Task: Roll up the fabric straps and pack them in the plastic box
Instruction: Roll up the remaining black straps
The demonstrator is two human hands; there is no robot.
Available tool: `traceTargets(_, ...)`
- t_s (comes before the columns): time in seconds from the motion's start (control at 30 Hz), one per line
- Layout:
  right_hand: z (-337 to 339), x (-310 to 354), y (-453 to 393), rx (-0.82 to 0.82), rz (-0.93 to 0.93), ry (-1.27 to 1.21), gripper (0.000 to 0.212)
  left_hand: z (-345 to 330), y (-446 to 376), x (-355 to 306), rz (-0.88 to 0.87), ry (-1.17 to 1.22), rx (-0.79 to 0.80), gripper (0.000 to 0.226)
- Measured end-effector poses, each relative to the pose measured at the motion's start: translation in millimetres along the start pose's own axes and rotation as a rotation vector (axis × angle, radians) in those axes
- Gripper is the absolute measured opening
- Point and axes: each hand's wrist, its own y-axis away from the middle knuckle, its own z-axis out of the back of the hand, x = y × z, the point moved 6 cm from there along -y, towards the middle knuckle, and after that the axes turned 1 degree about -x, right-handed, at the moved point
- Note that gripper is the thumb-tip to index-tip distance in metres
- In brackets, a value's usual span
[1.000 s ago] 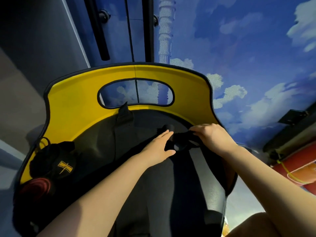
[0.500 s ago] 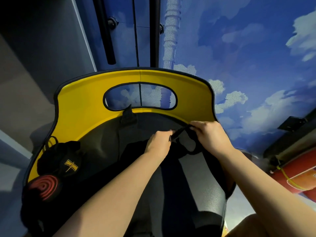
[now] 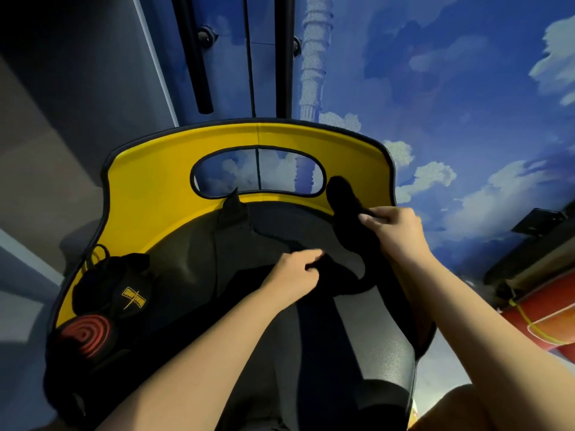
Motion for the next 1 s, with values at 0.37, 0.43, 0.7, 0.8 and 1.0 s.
traceTargets(0.37,-15,67,21,0.213,0.199,-0.412,0.01,55,2,-40,-0.05,0.541,-0.287,0.007)
traceTargets(0.43,-16,60,21,0.151,0.164,-0.385,0.016,65,2,-46,-0.051,0.569,-0.33,0.014)
traceTargets(0.7,-42,47,32,0.168,0.135,-0.369,0.012,105,14,-74,-0.032,0.779,-0.387,0.01)
traceTargets(0.8,-42,60,36,0.15,0.137,-0.519,0.02,112,21,-82,-0.035,0.776,-0.386,0.007)
traceTargets(1.0,-24,81,28,0.115,0.251,-0.483,0.013,131,29,-100,-0.073,0.822,-0.4,0.007)
